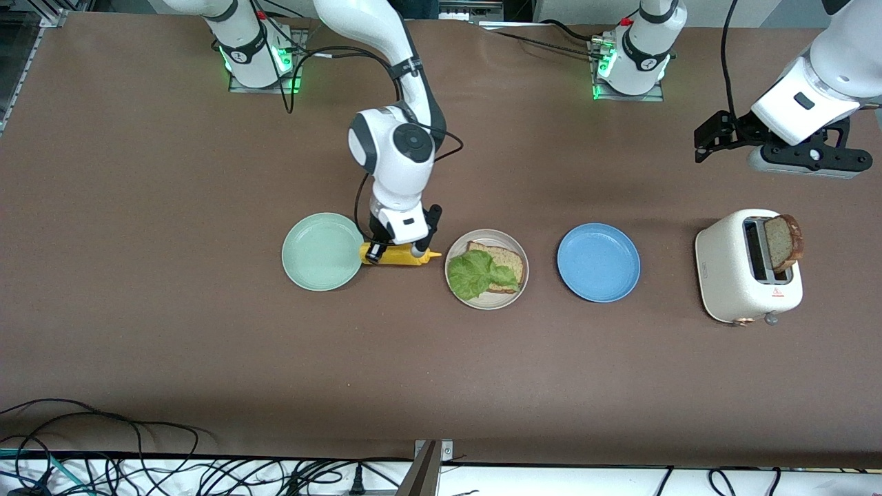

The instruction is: Make sandwich on beige plate with both arms

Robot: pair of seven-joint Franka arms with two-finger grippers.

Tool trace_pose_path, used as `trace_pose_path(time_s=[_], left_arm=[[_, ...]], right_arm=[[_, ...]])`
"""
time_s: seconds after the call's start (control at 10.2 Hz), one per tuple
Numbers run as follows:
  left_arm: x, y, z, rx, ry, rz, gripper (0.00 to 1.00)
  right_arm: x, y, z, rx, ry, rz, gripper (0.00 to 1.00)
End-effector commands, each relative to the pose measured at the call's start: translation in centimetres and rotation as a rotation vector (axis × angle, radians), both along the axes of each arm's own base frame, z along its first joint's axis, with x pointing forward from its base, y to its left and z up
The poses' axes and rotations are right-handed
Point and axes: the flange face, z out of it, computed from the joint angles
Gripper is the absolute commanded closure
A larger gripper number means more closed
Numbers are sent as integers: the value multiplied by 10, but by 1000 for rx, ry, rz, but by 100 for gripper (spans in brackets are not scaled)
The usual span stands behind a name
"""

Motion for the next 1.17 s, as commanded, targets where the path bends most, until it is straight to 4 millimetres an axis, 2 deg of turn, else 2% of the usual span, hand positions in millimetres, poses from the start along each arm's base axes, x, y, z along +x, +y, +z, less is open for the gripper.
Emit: trace_pose_path(time_s=[0.0, 0.1, 0.2, 0.39, 0.49, 0.88, 0.98, 1.07], left_arm=[[-1, 14, 4, 32, 25, 19, 0], [-1, 21, 4, 32, 27, 30, 0], [0, 31, 3, 32, 29, 49, 0], [1, 45, 2, 44, 31, 73, 0], [3, 62, -1, 46, 37, 88, 0], [8, 120, -12, 31, 58, 60, 0], [13, 131, -22, 22, 74, 45, 0], [16, 154, -37, 16, 100, 55, 0]], right_arm=[[-3, 26, -14, -119, -57, 95, 100], [-6, 27, -22, -171, -80, 107, 100], [-24, 44, -32, -203, -108, 115, 100], [-34, 53, -40, -220, -196, 57, 100], [-44, 60, -45, -224, -232, 40, 100], [-47, 63, -50, -233, -240, 43, 100], [-45, 63, -48, -231, -239, 47, 100], [-40, 60, -39, -228, -232, 49, 100]])
